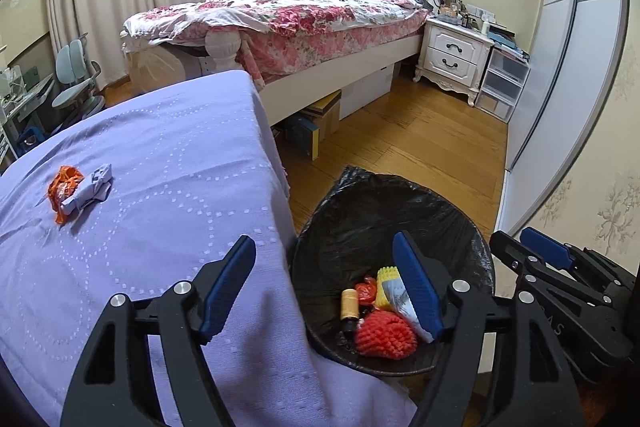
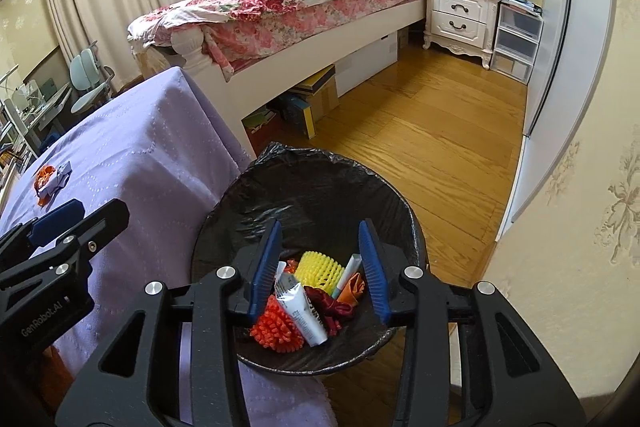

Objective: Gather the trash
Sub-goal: 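Open both tools to drop the amber bottle and white tube into the bin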

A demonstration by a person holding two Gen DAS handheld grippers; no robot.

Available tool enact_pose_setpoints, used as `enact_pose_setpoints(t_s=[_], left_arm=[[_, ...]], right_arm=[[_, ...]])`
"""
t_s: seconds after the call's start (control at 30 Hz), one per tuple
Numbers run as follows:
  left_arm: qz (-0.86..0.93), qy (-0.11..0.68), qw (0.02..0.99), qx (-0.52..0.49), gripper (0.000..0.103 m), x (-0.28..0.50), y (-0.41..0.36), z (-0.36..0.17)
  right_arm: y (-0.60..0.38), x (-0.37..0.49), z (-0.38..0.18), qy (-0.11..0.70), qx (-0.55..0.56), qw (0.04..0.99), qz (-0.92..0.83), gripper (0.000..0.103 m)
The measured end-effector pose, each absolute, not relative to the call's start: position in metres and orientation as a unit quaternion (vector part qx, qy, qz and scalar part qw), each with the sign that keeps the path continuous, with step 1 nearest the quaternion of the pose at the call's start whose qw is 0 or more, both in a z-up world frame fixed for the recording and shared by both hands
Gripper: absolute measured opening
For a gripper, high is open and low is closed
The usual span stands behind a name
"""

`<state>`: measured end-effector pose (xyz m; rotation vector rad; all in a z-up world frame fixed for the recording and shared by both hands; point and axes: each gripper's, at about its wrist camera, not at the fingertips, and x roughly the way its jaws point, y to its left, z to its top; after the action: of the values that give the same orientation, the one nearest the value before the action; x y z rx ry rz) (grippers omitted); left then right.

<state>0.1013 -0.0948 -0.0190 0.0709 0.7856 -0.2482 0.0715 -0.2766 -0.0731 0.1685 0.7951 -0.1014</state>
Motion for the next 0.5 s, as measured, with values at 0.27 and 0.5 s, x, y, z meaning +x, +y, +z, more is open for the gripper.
enact_pose_setpoints(t_s=[0.27, 0.5], left_arm=[[-0.094, 0.379, 0.92, 0.024, 0.073, 0.098, -0.068, -0.015], [-0.058, 0.38, 0.923, 0.017, 0.073, 0.093, -0.028, -0.016]], right_arm=[[-0.268, 0.072, -0.068, 0.384, 0.076, 0.92, -0.041, 0.047], [-0.244, 0.077, -0.064, 0.384, 0.069, 0.921, -0.023, 0.055]])
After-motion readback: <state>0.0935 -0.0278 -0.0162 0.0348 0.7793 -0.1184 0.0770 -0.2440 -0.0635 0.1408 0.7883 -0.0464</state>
